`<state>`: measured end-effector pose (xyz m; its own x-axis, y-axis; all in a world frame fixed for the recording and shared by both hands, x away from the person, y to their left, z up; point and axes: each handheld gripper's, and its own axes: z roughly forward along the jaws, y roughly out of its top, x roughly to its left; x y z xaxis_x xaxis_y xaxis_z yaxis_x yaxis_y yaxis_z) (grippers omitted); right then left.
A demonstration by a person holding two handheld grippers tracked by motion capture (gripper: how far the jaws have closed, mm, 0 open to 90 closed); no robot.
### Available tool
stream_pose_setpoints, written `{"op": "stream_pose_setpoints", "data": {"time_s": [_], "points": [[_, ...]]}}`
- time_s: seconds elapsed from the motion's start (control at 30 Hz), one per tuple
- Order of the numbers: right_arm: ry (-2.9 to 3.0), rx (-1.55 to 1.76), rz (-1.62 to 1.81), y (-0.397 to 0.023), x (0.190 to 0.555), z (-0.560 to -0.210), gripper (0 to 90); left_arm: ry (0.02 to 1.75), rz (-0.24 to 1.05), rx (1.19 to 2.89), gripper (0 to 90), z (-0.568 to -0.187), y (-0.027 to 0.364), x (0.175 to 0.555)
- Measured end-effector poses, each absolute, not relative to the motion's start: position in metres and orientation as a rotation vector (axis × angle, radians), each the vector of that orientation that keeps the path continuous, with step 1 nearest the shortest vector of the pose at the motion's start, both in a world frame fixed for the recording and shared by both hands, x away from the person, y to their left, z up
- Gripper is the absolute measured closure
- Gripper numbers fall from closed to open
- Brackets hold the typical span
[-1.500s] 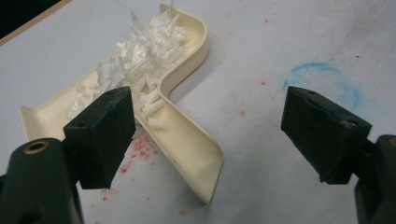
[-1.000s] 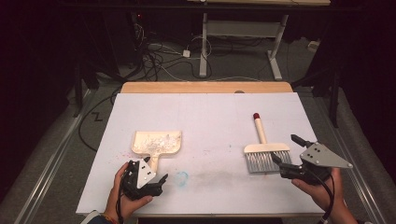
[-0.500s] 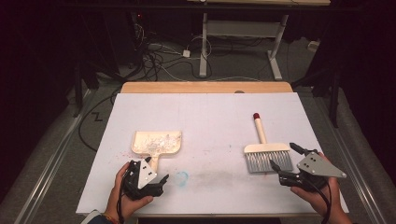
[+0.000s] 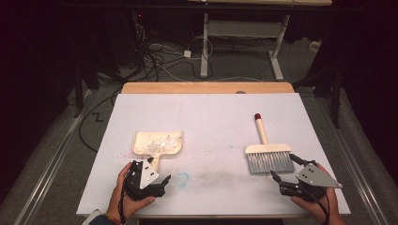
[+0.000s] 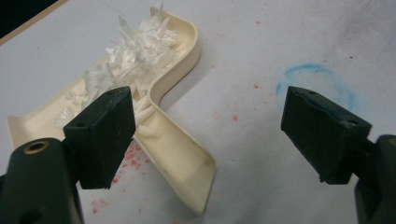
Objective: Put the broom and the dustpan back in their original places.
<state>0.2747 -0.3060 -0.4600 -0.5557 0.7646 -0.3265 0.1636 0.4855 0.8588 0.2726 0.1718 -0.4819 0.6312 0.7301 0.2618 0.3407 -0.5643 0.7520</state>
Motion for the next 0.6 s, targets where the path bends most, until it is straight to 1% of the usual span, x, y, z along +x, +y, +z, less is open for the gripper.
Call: {"op": "stream_pose_setpoints", "data": {"time_s": [0.1, 0.6], "points": [[2.021, 0.769, 1.056, -0.307, 0.273, -0.463, 18.8, 0.829, 0.746, 2.180, 17.0, -0.482, 0.172, 0.272], [2.001, 0.746, 1.057, -0.302, 0.261, -0.456, 19.0, 0.797, 0.751, 2.188, 16.9, -0.481, 0.170, 0.271]]}}
